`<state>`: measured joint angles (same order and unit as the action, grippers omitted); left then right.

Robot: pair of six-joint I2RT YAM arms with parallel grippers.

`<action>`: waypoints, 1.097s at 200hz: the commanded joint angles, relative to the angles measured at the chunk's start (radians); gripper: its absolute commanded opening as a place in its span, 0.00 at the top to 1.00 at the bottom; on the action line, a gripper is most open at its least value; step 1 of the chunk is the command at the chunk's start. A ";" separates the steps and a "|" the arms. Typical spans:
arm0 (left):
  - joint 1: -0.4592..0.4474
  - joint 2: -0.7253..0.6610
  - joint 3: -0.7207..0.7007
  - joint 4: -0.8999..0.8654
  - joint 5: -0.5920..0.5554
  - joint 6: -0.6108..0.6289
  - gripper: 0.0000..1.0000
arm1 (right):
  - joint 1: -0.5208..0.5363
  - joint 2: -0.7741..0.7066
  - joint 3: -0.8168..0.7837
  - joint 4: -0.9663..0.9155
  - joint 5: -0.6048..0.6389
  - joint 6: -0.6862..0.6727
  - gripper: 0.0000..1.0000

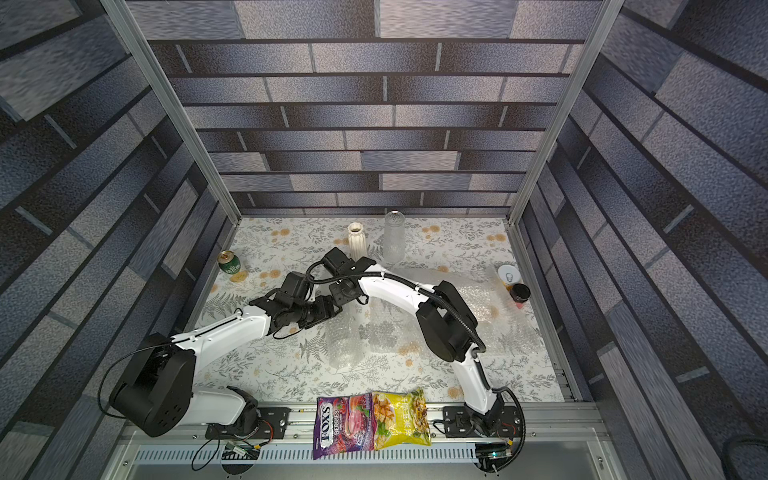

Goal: Unwrap the vase from the bubble wrap
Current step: Unwrap the bubble wrap at the center of the board.

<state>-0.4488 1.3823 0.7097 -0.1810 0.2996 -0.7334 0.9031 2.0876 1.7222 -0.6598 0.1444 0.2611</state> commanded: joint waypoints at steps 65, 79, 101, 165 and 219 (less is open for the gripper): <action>0.010 0.011 -0.032 -0.089 -0.043 0.031 0.27 | -0.039 -0.119 -0.080 0.029 0.069 0.029 0.92; 0.011 0.006 -0.038 -0.088 -0.045 0.030 0.27 | -0.048 -0.128 -0.091 0.029 0.068 0.031 0.92; 0.013 0.002 -0.039 -0.087 -0.045 0.030 0.27 | -0.059 -0.140 -0.106 0.030 0.072 0.031 0.92; 0.001 0.003 -0.005 -0.094 -0.043 0.034 0.27 | -0.063 -0.194 -0.155 0.038 -0.033 0.027 0.73; -0.035 0.055 0.057 -0.076 -0.037 0.038 0.27 | -0.054 -0.330 -0.279 0.013 -0.122 0.089 0.68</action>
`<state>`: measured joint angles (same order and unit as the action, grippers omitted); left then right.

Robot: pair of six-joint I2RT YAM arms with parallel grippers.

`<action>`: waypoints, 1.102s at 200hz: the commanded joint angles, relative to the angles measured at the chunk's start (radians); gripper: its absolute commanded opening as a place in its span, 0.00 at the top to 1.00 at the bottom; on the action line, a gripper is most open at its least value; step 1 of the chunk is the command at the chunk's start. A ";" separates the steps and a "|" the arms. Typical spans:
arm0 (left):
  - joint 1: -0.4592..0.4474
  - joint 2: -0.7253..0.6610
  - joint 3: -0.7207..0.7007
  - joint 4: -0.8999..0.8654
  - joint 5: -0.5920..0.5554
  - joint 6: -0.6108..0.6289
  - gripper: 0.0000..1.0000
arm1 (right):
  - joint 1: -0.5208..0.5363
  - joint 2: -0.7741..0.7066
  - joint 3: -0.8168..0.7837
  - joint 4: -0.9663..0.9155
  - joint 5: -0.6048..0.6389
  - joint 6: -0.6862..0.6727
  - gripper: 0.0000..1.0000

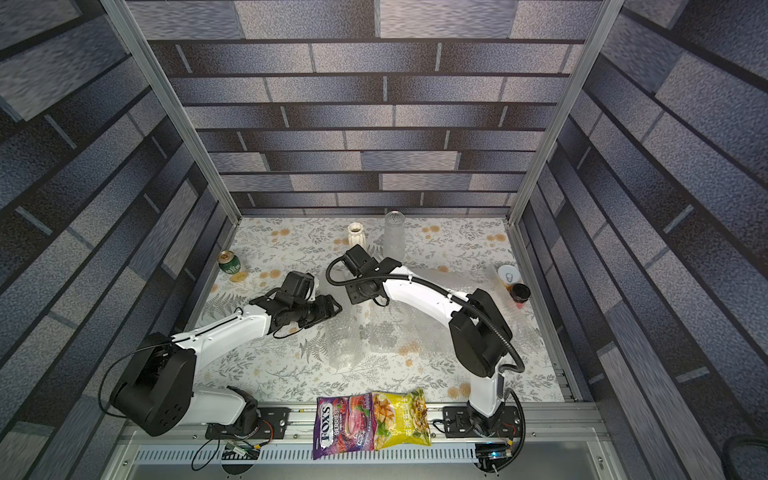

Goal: Unwrap the vase from the bubble wrap
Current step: Unwrap the bubble wrap at the center of the board.

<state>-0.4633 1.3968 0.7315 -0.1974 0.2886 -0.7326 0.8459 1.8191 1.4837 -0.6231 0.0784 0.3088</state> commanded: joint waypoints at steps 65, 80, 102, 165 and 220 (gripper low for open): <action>-0.057 0.085 0.085 -0.056 -0.032 0.036 0.27 | 0.057 -0.076 -0.117 -0.043 -0.082 0.122 0.62; -0.058 0.084 0.086 -0.055 -0.032 0.037 0.27 | 0.066 -0.076 -0.132 -0.032 -0.103 0.145 0.59; -0.058 0.085 0.085 -0.056 -0.032 0.036 0.27 | 0.079 -0.074 -0.139 -0.032 -0.105 0.169 0.58; -0.060 0.082 0.079 -0.053 -0.032 0.036 0.27 | 0.090 -0.063 -0.155 -0.047 -0.112 0.197 0.60; -0.067 0.094 0.089 -0.046 -0.028 0.033 0.27 | 0.099 -0.040 -0.138 -0.065 -0.108 0.190 0.60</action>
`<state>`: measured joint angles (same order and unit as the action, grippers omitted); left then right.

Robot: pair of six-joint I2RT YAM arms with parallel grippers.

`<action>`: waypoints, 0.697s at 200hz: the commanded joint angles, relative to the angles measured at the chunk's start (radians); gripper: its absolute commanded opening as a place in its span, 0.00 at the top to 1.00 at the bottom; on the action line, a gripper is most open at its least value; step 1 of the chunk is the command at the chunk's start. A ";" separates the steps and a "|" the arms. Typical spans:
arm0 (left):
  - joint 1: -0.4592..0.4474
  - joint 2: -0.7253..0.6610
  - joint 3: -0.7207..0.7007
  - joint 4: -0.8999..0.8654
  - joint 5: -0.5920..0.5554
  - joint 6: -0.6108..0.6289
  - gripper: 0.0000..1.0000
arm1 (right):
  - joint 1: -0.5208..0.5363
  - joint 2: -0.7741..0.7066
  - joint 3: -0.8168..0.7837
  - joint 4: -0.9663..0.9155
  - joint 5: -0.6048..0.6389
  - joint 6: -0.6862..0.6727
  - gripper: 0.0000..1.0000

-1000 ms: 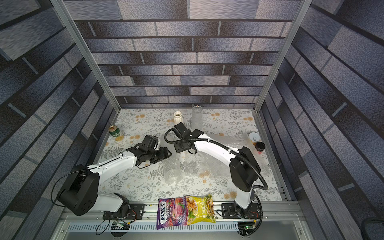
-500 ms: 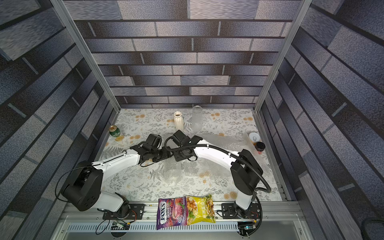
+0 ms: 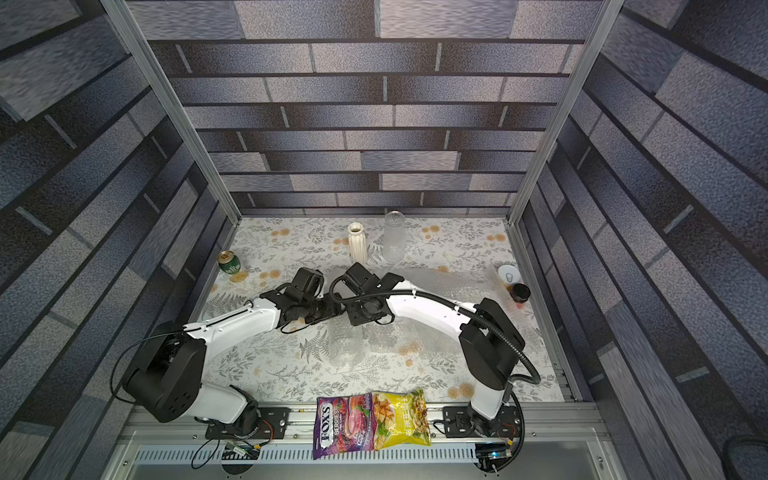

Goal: Unwrap the vase from the bubble wrap
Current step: Unwrap the bubble wrap at the center of the board.

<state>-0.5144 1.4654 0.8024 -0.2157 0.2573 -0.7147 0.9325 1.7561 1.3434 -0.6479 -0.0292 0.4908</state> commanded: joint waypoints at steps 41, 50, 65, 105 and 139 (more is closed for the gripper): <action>-0.024 0.039 0.030 -0.024 0.005 0.014 0.27 | 0.017 0.041 0.012 -0.055 -0.005 0.005 0.62; -0.026 0.041 0.032 -0.023 0.005 0.014 0.27 | 0.020 0.042 0.013 -0.055 -0.007 0.006 0.63; -0.028 0.044 0.035 -0.020 0.005 0.015 0.27 | 0.021 0.046 0.014 -0.061 -0.008 0.006 0.67; -0.030 0.048 0.032 -0.020 0.002 0.016 0.27 | 0.021 0.020 -0.003 -0.063 0.001 0.010 0.71; -0.029 0.048 0.023 -0.016 0.000 0.011 0.27 | 0.022 0.013 -0.016 -0.062 -0.004 0.009 0.77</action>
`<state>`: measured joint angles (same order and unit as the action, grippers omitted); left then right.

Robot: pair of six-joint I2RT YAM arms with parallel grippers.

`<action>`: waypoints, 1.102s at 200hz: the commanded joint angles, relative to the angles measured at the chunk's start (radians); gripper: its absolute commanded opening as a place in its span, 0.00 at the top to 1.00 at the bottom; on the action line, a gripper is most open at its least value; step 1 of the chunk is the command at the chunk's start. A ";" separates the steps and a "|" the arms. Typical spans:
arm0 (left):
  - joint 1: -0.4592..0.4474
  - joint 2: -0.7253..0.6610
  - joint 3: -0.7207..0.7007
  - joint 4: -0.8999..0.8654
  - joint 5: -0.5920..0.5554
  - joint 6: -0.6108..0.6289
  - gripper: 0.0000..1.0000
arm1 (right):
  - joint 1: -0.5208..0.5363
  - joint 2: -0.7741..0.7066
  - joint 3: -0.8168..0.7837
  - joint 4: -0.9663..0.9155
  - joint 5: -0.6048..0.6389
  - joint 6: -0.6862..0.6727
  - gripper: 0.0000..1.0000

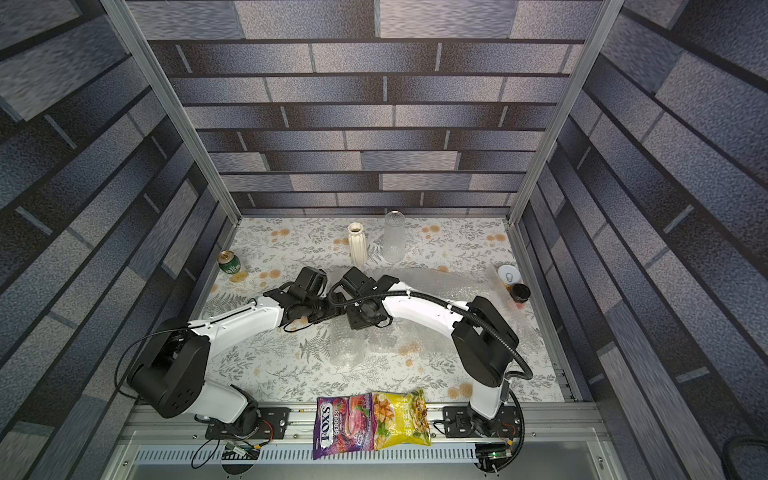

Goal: Unwrap the vase from the bubble wrap
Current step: Unwrap the bubble wrap at the center of the board.

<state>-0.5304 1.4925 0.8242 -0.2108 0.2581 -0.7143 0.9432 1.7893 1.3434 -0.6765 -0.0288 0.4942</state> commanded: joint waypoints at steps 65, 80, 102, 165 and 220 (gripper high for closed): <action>-0.002 0.021 -0.013 -0.025 -0.013 0.013 0.27 | 0.011 -0.064 -0.038 -0.046 0.023 0.003 0.90; 0.003 0.025 -0.020 -0.019 -0.016 0.009 0.27 | 0.011 -0.082 -0.049 -0.050 0.029 0.003 0.92; 0.012 0.041 -0.032 -0.006 -0.016 0.000 0.27 | 0.013 -0.114 -0.077 -0.046 0.033 0.007 0.94; 0.040 0.080 -0.062 0.021 -0.009 -0.006 0.27 | 0.013 -0.134 -0.133 -0.042 0.067 0.008 0.96; 0.091 0.081 -0.117 0.054 0.011 0.001 0.27 | 0.004 -0.139 -0.157 -0.035 0.087 -0.011 0.97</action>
<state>-0.4759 1.5211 0.7769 -0.0803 0.3496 -0.7193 0.9489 1.6806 1.2201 -0.6468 0.0193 0.4969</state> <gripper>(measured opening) 0.730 0.050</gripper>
